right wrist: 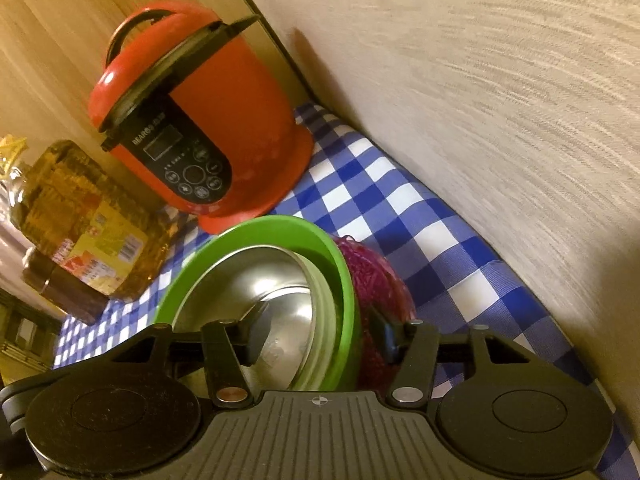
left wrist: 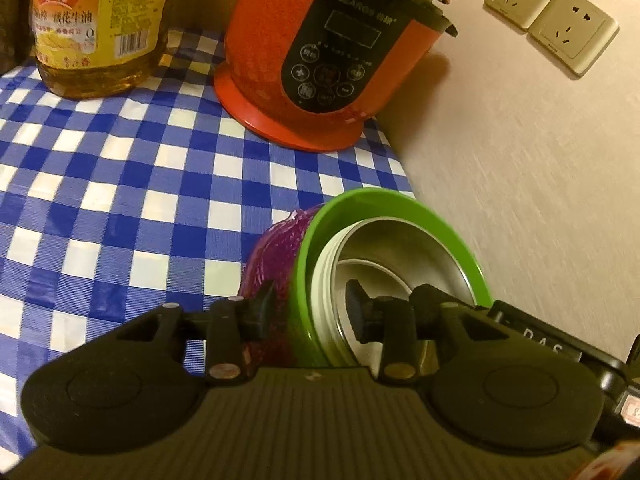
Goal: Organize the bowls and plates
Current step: 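Lower the nested bowls with both grippers onto the pink plates, then open both grippers to release the green bowl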
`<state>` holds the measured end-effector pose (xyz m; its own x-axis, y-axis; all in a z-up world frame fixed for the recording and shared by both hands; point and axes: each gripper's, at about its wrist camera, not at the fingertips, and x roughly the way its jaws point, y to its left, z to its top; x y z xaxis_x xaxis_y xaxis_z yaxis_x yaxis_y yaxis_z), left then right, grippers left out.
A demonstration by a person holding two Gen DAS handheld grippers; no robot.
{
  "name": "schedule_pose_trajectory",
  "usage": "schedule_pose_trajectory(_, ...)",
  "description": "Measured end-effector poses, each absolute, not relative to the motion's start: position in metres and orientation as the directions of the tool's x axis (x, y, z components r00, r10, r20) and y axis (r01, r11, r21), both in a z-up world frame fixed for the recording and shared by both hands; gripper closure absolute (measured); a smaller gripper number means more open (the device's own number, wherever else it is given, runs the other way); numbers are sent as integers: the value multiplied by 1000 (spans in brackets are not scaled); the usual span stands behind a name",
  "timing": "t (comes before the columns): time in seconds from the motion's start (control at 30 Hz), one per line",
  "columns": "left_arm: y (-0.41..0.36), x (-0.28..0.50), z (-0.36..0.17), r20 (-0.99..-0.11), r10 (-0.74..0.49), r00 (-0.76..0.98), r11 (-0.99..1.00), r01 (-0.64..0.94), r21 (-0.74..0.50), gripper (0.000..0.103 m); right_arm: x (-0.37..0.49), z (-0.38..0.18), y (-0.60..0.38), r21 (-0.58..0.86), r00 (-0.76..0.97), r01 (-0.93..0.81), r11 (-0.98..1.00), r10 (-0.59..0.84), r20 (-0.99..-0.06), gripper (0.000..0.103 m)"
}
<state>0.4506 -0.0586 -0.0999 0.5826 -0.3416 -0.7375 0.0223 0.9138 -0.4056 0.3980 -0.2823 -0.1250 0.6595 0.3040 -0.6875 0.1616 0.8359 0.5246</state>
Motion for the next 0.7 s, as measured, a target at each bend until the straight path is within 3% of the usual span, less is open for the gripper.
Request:
schedule_pose_trajectory(0.43,-53,421,-78,-713,-342,612,909,22,-417,59,371,-100,-284,499,671,164,851,274,-689,46)
schedule_pose_trajectory(0.57,-49,405,-72,-705,-340,623,907,18,-421,41,354,-93,-280,471,671,147,870,262,-693,45)
schedule_pose_trajectory(0.7,-43,387,-63,-698,-328,637,907,4,-422,34,335,-86,-278,464,671,136,875,263,-693,45)
